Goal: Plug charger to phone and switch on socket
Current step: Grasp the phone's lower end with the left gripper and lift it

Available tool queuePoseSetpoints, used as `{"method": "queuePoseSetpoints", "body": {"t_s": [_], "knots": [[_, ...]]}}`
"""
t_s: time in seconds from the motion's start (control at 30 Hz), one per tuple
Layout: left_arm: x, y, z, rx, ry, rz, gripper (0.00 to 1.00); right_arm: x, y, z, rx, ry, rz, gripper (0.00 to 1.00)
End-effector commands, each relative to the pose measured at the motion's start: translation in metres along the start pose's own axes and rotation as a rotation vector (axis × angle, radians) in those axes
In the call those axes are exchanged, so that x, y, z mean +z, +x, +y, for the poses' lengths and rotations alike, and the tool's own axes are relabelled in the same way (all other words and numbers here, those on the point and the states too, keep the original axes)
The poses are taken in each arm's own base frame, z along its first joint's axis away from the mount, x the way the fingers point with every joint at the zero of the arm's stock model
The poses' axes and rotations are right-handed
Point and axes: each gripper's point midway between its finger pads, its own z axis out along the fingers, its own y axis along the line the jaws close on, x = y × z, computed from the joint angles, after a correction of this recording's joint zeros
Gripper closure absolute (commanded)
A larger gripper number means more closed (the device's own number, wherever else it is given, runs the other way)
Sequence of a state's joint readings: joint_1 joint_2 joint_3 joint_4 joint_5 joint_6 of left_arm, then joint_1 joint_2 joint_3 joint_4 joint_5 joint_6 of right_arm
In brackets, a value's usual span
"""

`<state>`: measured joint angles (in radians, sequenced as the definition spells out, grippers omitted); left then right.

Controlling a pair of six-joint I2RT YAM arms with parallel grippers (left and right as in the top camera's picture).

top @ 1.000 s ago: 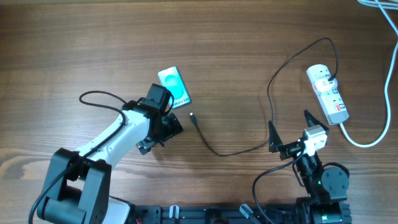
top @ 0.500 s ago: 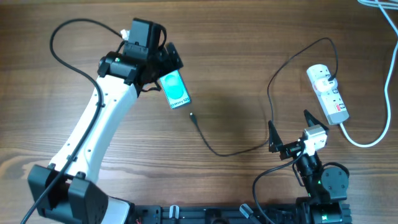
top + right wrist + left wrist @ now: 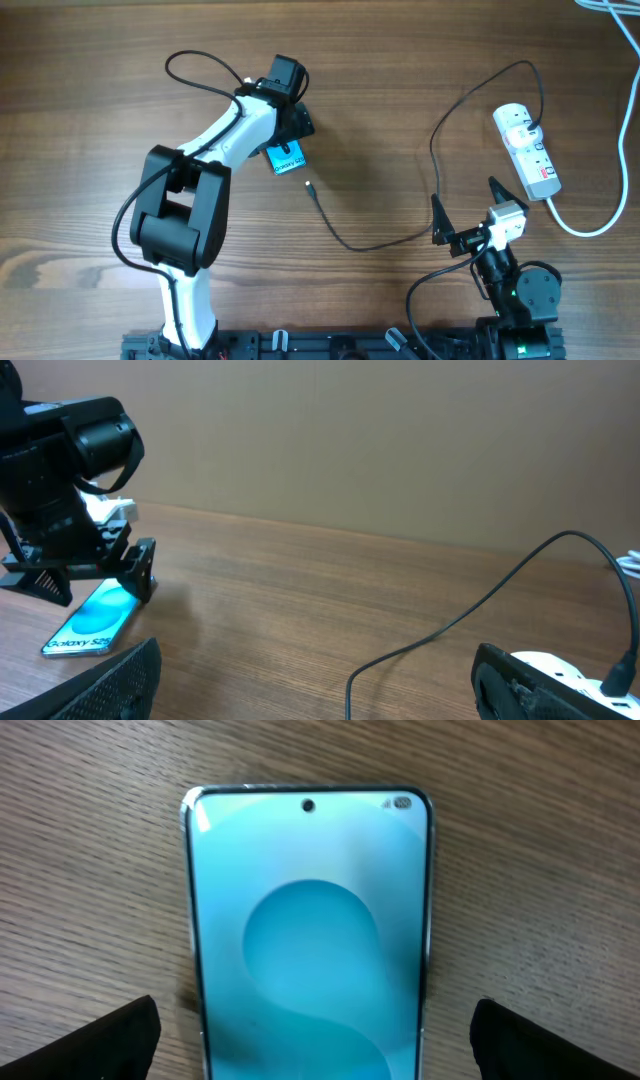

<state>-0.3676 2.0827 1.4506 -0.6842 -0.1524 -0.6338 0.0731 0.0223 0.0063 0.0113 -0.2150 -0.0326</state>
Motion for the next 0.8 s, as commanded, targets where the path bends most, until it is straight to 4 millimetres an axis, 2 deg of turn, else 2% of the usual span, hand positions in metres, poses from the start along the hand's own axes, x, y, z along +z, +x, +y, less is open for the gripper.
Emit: {"method": "queuePoseSetpoints", "body": {"t_s": [0.0, 0.03, 0.13, 0.2, 0.3, 0.33, 0.4, 0.43, 0.5, 0.53, 0.6, 0.7, 0.77], "knots": [[0.012, 0.016, -0.003, 0.017, -0.021, 0.04, 0.11, 0.0, -0.001, -0.003, -0.019, 0.017, -0.006, 0.0], [0.016, 0.021, 0.0, 0.023, -0.038, 0.06, 0.15, 0.0, -0.001, -0.003, -0.019, 0.017, -0.006, 0.0], [0.017, 0.03, 0.009, 0.023, -0.072, 0.098, 0.17, 0.0, -0.001, -0.003, -0.019, 0.017, -0.006, 0.0], [0.015, 0.039, 0.016, 0.01, -0.102, 0.138, 0.24, 0.0, -0.001, -0.003, -0.019, 0.017, -0.006, 0.0], [0.008, 0.066, 0.03, 0.022, -0.148, 0.258, 0.33, 0.0, -0.001, -0.003, -0.019, 0.017, -0.006, 0.0], [0.006, 0.073, 0.032, 0.022, -0.149, 0.292, 0.33, 0.0, -0.001, -0.003, -0.019, 0.017, -0.006, 0.0], [-0.008, 0.104, 0.042, 0.019, -0.177, 0.449, 0.3, 0.0, -0.001, -0.003, -0.02, 0.017, -0.006, 0.0], [-0.013, 0.111, 0.047, 0.019, -0.193, 0.485, 0.29, 0.0, -0.001, -0.003, -0.019, 0.017, -0.006, 0.0], [-0.02, 0.121, 0.056, 0.032, -0.23, 0.535, 0.19, 0.0, -0.001, -0.003, -0.019, 0.017, -0.006, 0.0], [-0.019, 0.119, 0.056, 0.033, -0.229, 0.527, 0.1, 0.0, -0.001, -0.003, -0.019, 0.017, -0.006, 0.0], [-0.016, 0.115, 0.053, 0.032, -0.22, 0.506, 0.0, 0.0, -0.001, -0.003, -0.019, 0.017, -0.005, 0.0], [-0.014, 0.109, 0.055, 0.035, -0.23, 0.474, 0.0, 0.0, -0.001, -0.003, -0.019, 0.017, -0.006, 0.0], [-0.025, 0.1, 0.055, 0.02, -0.207, 0.449, 0.0, 0.0, -0.001, -0.003, -0.019, 0.017, -0.006, 0.0]]}}
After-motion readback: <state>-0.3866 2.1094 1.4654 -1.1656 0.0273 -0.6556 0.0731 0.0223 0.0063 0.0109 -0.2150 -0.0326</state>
